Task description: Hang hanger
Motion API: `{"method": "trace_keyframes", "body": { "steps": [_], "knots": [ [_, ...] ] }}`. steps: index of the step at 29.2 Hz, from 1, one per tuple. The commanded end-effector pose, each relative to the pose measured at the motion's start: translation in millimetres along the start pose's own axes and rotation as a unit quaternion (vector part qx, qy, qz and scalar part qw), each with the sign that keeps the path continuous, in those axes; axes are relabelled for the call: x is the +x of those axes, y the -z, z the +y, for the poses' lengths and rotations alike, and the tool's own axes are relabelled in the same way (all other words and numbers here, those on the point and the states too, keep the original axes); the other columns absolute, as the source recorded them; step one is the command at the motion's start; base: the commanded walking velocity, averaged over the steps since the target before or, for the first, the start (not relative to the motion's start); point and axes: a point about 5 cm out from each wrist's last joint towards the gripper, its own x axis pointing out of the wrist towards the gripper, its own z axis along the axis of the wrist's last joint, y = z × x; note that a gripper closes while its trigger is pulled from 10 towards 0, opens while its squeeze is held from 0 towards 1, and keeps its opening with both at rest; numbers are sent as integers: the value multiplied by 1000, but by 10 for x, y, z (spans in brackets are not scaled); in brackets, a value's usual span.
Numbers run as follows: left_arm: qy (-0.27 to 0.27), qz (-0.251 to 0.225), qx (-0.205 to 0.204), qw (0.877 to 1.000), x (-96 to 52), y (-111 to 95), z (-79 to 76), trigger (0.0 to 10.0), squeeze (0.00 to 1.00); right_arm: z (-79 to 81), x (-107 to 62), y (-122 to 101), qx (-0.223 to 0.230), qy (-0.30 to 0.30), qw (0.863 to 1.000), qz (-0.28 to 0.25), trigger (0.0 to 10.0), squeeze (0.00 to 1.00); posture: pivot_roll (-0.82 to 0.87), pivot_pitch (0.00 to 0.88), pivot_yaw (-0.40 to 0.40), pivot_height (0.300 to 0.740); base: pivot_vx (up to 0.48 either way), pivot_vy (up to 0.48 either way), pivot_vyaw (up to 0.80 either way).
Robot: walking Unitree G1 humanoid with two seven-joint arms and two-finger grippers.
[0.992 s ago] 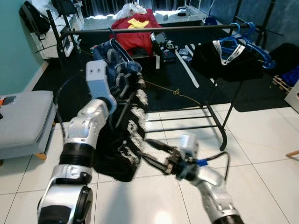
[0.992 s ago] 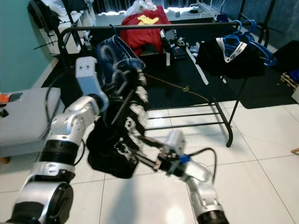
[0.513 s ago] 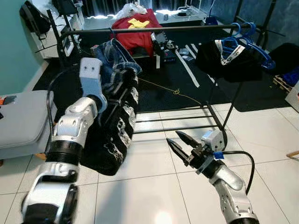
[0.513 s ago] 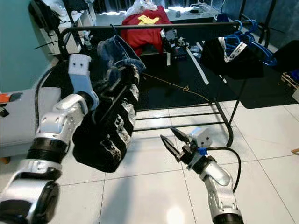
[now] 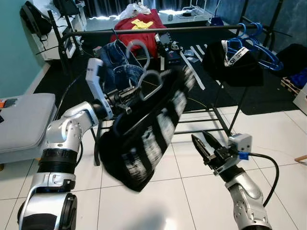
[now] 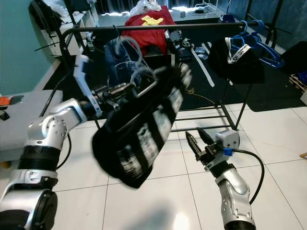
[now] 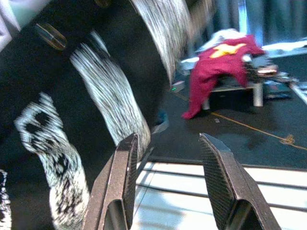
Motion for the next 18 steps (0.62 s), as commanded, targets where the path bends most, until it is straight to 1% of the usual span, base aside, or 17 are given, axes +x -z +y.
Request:
{"method": "trace_keyframes", "body": {
  "steps": [1,2,4,5,7,8,9,10,11,14,15,18],
  "knots": [
    [32,-63,-84,994,-52,-61,3,0,0,-15,-64,59,42,17,999,-11,10000,0,48,71,89,740,0,0,0],
    [41,-76,-110,990,-63,-57,11,0,0,-12,-65,61,50,17,998,-16,10000,0,48,71,89,740,0,0,0],
    [41,-76,-110,990,-63,-57,11,0,0,-12,-65,61,50,17,998,-16,10000,0,48,71,89,740,0,0,0],
    [56,-77,-128,987,-83,-41,16,0,0,-10,-56,51,57,17,998,-25,10000,0,48,63,85,740,0,0,0],
    [56,-77,-128,987,-83,-41,16,0,0,-10,-56,51,57,17,998,-25,10000,0,48,63,85,740,0,0,0],
    [71,-72,-140,985,-100,-19,13,0,0,-19,-40,32,64,20,997,-36,10000,0,50,60,84,740,0,0,0],
    [80,-56,-143,985,-116,22,6,0,0,-42,-18,-5,73,26,996,-52,10000,0,52,58,84,740,0,0,0],
    [80,-56,-143,985,-116,22,6,0,0,-42,-18,-5,73,26,996,-52,10000,0,52,58,84,740,0,0,0],
    [84,-34,-141,986,-127,75,1,0,0,-62,13,-61,80,25,994,-71,10000,0,52,58,84,740,0,0,0],
    [84,-34,-141,986,-127,75,1,0,0,-62,13,-61,80,25,994,-71,10000,0,52,58,84,740,0,0,0],
    [85,-21,-136,987,-134,107,-1,0,0,-70,42,-117,85,17,993,-86,10000,0,51,58,83,740,0,0,0],
    [85,-21,-136,987,-134,107,-1,0,0,-70,42,-117,85,17,993,-86,10000,0,51,58,83,740,0,0,0]
  ]
}}
